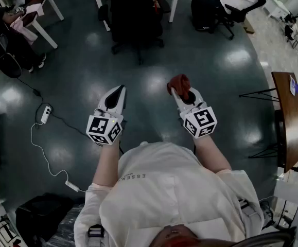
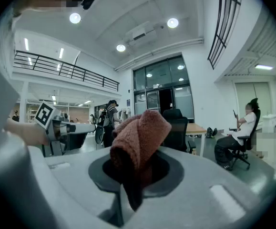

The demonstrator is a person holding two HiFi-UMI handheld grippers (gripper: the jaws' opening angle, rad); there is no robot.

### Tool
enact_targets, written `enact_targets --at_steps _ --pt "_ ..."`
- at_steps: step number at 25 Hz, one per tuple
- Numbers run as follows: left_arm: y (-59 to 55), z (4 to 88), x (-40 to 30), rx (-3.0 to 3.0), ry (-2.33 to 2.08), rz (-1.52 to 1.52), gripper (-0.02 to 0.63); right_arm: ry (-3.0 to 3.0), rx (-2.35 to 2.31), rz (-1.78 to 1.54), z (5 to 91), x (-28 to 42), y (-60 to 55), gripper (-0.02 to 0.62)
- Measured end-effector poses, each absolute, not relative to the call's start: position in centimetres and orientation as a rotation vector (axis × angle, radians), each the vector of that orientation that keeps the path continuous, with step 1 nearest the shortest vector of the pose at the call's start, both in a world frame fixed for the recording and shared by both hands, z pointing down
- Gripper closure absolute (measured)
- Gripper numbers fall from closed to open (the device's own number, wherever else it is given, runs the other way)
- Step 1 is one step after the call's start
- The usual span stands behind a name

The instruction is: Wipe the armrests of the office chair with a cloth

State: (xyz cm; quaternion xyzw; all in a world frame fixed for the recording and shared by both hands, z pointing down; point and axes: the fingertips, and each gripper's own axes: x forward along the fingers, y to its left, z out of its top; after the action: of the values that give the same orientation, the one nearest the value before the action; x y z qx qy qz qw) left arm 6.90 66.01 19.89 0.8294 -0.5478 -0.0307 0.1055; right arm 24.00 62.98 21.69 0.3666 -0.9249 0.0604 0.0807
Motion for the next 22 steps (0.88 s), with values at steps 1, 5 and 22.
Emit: enact_targets --at_steps 1,5,22 --pt "66.0 20.0 6.7 2.446 -1.613 -0.088 0.589 -2.771 1.100 0.204 21.8 23.8 62.9 0.549" --pt "65.9 20.4 6.2 2.446 -1.604 -0.084 0.589 -2.775 1.107 0.241 22.1 23.3 62.7 0.548" --pt "66.8 22.7 -0.5 2.367 -1.659 -0.076 0.589 -2.802 1.102 0.275 23.7 18.2 62.0 0.548"
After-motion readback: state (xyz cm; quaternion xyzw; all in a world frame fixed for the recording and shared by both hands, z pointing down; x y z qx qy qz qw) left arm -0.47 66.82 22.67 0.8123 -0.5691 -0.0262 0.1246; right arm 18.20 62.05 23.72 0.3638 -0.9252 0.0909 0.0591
